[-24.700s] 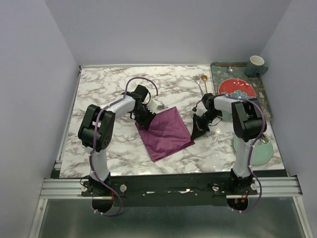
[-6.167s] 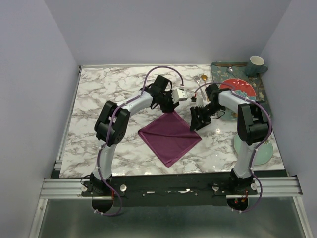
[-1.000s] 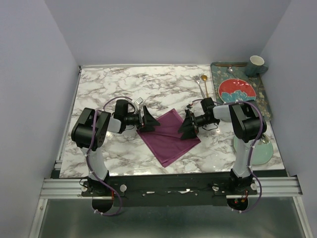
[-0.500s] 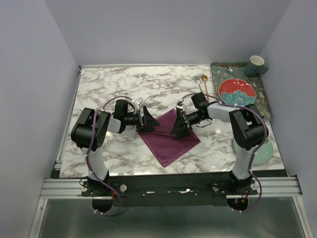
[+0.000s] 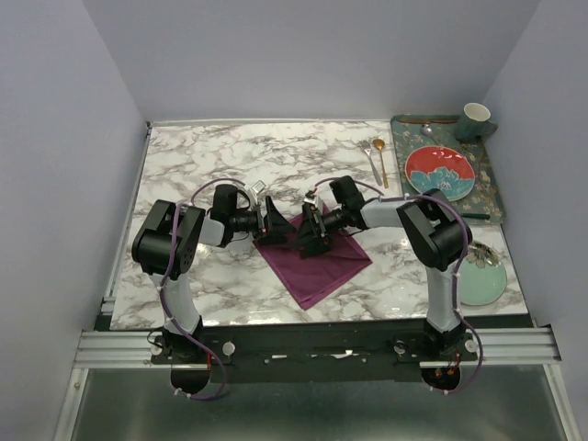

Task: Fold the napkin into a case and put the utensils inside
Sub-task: Smooth out the upper triangle-folded napkin at the center of the board.

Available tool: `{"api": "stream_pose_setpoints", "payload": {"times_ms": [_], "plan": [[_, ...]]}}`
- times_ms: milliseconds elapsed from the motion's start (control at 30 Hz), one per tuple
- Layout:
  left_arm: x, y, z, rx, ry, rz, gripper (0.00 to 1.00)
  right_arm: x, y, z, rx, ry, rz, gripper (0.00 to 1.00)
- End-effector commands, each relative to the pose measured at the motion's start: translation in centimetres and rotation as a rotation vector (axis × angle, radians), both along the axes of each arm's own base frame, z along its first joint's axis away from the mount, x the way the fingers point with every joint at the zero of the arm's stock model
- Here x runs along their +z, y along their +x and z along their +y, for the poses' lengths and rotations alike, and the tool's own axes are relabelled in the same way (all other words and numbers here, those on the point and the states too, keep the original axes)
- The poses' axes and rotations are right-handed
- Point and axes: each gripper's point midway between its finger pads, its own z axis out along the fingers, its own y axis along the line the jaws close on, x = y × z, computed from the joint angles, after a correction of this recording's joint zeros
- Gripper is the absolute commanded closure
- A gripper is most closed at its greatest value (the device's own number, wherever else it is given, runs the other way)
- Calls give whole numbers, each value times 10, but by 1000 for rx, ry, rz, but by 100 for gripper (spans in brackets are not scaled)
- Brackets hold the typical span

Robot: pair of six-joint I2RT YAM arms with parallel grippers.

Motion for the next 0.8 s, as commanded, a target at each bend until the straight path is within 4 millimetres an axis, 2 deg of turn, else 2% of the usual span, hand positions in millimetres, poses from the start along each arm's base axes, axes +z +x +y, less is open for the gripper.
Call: {"api": "stream_pose_setpoints", "payload": {"times_ms": [0, 100, 267, 767], "plan": [[-42, -7, 12, 71, 118, 88, 1, -6, 19, 21, -59, 17, -34, 0], [-44, -9, 13, 74, 123, 95, 1, -21, 14, 14, -71, -23, -22, 0], [-47, -12, 14, 71, 132, 97, 1, -39, 1, -10, -89, -71, 21, 0], [-50, -10, 19, 76, 153, 102, 1, -58, -22, -89, -113, -163, 69, 0]]}}
